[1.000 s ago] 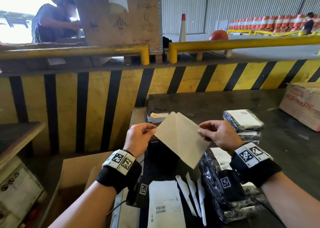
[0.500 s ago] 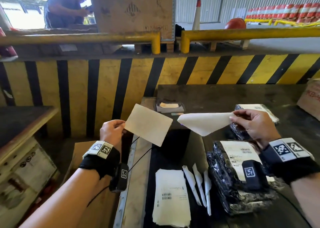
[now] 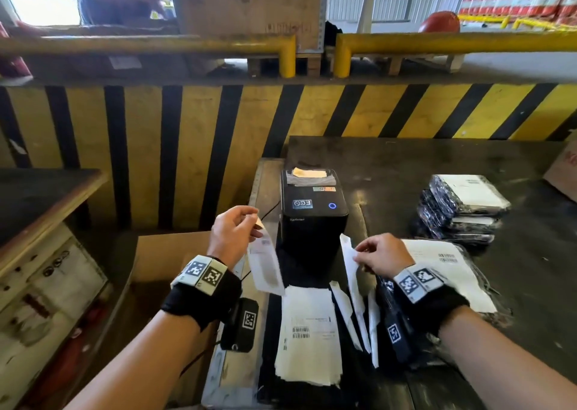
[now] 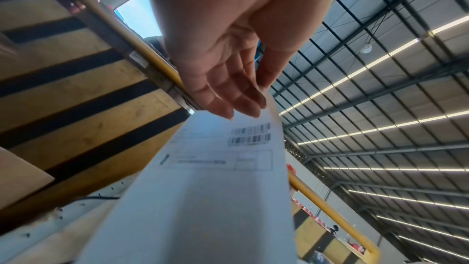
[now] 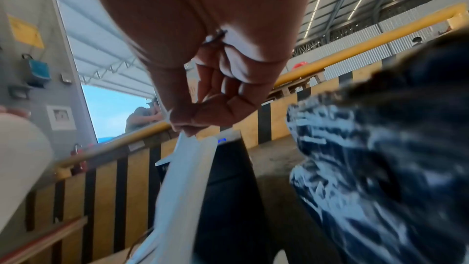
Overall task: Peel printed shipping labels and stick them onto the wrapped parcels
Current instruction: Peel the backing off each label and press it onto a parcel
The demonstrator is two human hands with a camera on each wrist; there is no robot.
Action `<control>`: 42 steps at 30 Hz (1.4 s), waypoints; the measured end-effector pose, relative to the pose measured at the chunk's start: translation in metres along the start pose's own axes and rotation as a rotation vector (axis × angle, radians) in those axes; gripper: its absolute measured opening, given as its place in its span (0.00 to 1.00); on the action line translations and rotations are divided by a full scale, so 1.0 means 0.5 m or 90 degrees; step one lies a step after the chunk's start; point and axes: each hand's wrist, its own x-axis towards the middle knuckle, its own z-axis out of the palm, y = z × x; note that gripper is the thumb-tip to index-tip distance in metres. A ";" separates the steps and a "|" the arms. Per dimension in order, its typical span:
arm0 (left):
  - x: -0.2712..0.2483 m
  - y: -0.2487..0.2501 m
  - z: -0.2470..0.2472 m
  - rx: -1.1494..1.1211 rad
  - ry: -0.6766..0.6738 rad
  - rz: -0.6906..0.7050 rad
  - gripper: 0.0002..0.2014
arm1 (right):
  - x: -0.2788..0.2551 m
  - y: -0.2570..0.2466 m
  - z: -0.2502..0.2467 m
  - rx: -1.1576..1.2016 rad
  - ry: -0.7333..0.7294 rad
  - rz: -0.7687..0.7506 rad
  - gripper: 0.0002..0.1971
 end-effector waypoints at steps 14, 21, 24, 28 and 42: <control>-0.014 0.095 0.140 -0.040 -0.074 0.097 0.07 | -0.079 -0.128 -0.087 0.029 0.070 -0.217 0.10; -0.005 0.155 0.248 -0.036 -0.129 0.183 0.07 | -0.104 -0.105 -0.160 -0.006 0.149 -0.270 0.07; -0.004 0.171 0.290 -0.051 -0.163 0.181 0.06 | -0.107 -0.077 -0.188 -0.023 0.182 -0.260 0.08; -0.006 0.197 0.348 -0.060 -0.195 0.181 0.06 | -0.105 -0.040 -0.227 -0.021 0.211 -0.255 0.05; 0.072 0.249 0.612 0.064 -0.254 0.089 0.15 | 0.025 0.181 -0.494 0.169 0.336 -0.164 0.02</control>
